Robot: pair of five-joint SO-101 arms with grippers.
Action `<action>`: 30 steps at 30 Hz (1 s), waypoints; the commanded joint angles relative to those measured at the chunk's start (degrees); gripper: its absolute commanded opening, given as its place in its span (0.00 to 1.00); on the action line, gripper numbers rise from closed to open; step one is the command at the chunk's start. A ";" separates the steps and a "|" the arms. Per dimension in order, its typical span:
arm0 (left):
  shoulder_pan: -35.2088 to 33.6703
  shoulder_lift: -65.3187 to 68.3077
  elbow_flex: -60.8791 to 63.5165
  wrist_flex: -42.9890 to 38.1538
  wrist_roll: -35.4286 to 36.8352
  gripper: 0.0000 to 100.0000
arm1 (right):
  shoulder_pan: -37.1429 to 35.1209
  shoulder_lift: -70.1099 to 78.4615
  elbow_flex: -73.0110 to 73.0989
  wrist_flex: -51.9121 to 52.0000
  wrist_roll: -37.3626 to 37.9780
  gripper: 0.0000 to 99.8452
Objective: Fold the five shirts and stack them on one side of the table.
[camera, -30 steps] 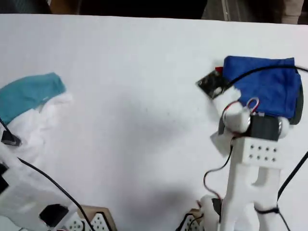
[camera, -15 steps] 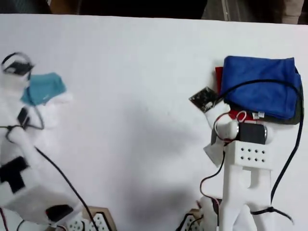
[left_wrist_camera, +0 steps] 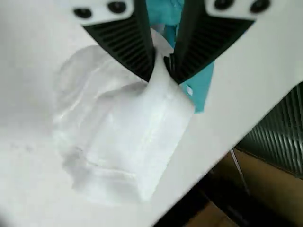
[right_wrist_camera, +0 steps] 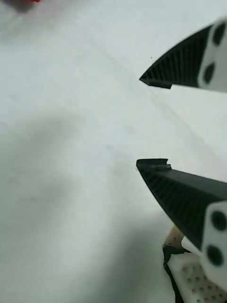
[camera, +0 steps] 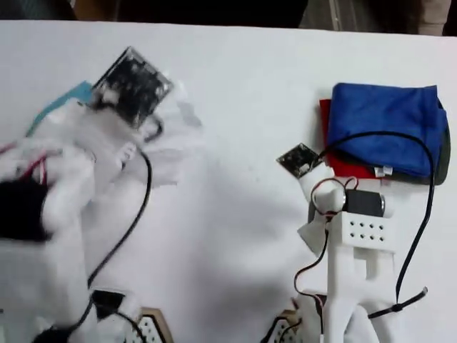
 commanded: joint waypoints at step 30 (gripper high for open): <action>-53.36 -1.85 46.81 -36.22 -14.07 0.02 | -24.31 0.22 -1.41 -16.48 -15.03 0.24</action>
